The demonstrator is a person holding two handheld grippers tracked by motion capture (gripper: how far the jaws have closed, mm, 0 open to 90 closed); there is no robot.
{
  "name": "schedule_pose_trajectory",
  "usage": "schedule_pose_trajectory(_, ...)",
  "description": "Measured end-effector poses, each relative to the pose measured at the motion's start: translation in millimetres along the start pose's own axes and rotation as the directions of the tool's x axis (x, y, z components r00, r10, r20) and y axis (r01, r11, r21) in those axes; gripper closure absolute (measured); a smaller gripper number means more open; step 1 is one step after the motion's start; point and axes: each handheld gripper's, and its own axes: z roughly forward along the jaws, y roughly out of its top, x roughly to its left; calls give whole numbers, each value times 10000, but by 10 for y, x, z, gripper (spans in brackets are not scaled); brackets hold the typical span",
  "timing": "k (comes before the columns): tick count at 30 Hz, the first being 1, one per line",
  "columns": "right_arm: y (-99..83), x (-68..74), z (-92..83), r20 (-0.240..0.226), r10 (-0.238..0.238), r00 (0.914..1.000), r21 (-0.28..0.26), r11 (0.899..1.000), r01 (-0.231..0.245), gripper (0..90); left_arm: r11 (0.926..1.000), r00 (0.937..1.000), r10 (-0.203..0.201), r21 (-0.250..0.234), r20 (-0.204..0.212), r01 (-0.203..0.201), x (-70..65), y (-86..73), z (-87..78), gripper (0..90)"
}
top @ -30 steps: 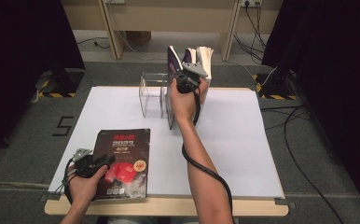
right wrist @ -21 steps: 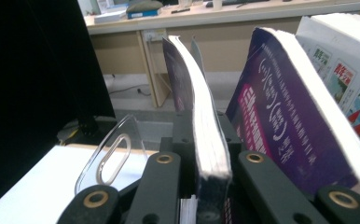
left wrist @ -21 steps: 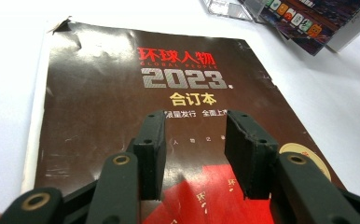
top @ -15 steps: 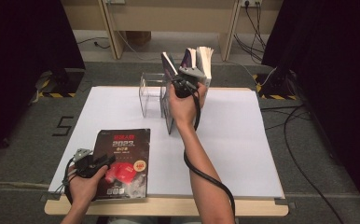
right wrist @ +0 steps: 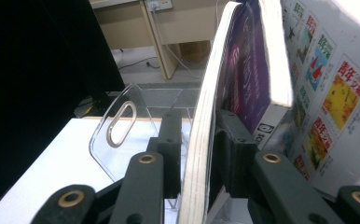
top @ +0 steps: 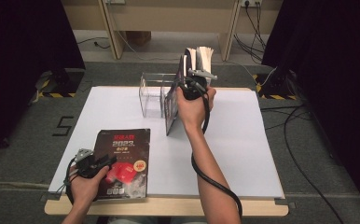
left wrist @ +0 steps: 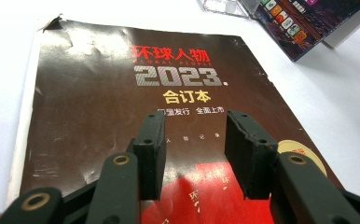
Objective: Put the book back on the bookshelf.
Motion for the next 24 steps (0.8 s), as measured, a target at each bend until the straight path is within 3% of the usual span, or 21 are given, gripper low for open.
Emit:
schedule_pose_trajectory(6,77,-34,-22,-163,246,9996,143,9996,-243,723,10000,10000,-12,-43,22,12,3,3,-3,581)
schedule_pose_trajectory(15,70,-34,-11,113,204,9997,247,9995,-206,773,10000,10000,17,-35,24,-17,0,4,-5,581)
schedule_pose_trajectory(20,98,-35,3,607,37,9982,595,9982,-73,841,10000,10000,9,-16,32,-9,-7,2,0,581)
schedule_pose_trajectory(24,94,-31,4,639,31,9980,545,9985,-66,845,10000,10000,20,-35,32,-20,-8,4,-2,581)
